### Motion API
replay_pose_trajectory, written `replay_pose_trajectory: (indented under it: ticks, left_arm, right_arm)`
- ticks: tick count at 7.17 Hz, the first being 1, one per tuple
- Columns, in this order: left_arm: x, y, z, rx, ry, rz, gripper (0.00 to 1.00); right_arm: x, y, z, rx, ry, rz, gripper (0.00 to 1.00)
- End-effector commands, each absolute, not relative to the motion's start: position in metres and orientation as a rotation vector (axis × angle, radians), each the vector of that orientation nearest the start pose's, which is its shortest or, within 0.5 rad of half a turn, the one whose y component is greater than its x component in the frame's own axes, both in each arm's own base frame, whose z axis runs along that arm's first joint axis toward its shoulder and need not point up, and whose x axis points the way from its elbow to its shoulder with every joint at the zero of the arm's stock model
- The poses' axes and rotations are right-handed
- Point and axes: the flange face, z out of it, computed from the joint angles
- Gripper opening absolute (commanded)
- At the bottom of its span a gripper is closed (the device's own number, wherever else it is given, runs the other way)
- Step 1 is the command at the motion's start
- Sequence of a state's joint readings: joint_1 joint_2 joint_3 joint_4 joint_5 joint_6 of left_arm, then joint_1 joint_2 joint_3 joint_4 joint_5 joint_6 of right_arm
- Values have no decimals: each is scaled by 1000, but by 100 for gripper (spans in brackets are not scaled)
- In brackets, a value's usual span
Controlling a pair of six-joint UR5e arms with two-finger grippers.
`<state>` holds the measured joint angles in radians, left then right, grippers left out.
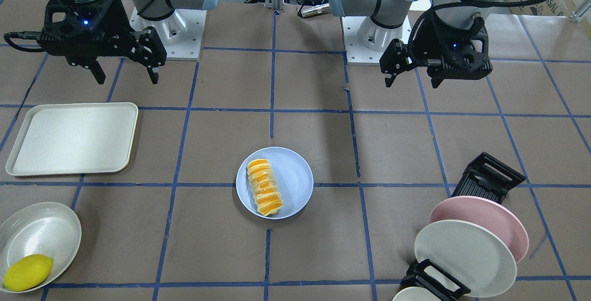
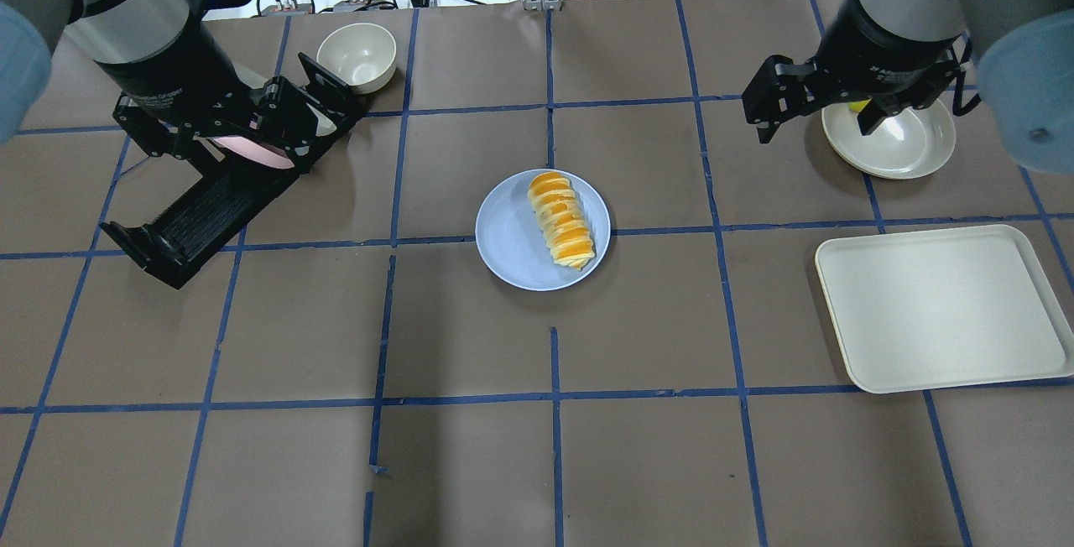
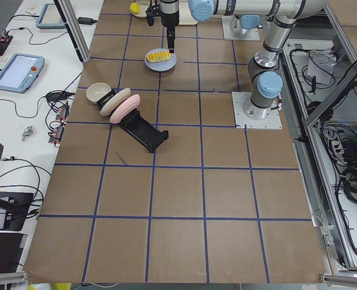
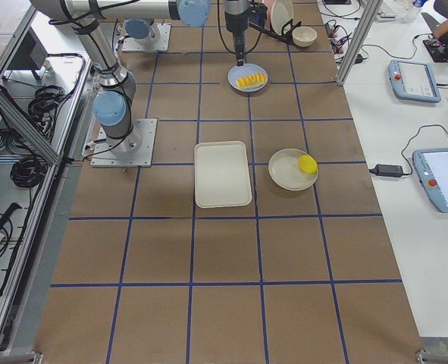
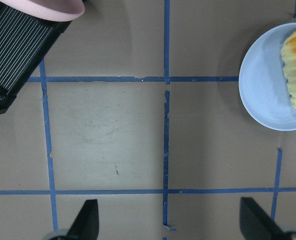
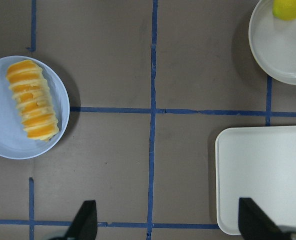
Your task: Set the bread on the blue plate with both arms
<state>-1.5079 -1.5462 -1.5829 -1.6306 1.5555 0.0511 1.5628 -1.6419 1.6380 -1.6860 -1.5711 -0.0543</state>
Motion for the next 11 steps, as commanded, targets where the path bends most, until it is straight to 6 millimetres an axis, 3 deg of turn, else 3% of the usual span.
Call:
replay_pose_trajectory:
  ticks: [1,3,6,11]
  left_arm:
    - [-105,-484,488,-18,3159,74,100]
    - [-105,-484,488,-18,3160,73,100]
    - [-105,-484,488,-18,3160,73,100]
    - [-105,-485,487,-22,3160,76,100]
  right_arm:
    - [145,-493,501,-132,3145,-171,98]
    - [145,-499,500,-130,3147,-169,98]
    - [136,-513,476,-106,3180,-72,99]
    - [132,-513,477,-94,3182,-69,99]
